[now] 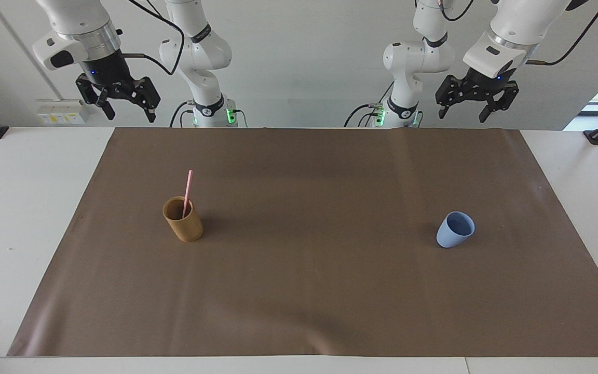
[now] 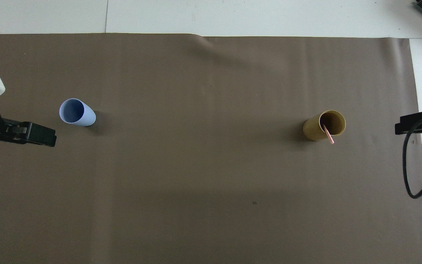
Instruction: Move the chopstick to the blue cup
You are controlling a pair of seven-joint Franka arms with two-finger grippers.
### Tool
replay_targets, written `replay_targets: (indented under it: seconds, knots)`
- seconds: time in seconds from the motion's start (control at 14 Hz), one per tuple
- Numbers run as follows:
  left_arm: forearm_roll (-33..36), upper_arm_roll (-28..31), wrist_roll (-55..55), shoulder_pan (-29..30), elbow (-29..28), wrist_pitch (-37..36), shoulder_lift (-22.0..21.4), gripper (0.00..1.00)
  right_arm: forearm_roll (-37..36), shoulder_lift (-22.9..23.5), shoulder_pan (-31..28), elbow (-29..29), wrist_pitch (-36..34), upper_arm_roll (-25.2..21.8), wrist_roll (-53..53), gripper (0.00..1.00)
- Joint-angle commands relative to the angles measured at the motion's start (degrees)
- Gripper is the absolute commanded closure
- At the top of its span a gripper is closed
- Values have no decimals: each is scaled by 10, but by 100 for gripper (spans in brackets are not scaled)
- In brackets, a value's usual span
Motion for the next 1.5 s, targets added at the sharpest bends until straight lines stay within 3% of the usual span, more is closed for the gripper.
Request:
replay_targets:
  seconds: [0.0,1.42]
  knots:
    - [2,-4,-2,15,-10,9,-9,0,-7,-13,-9,-14,1,5,-17,0]
    - [1,-4,3,18,-18,14,-11,0,-4,-13,-9,-10,-8,5,-15,0]
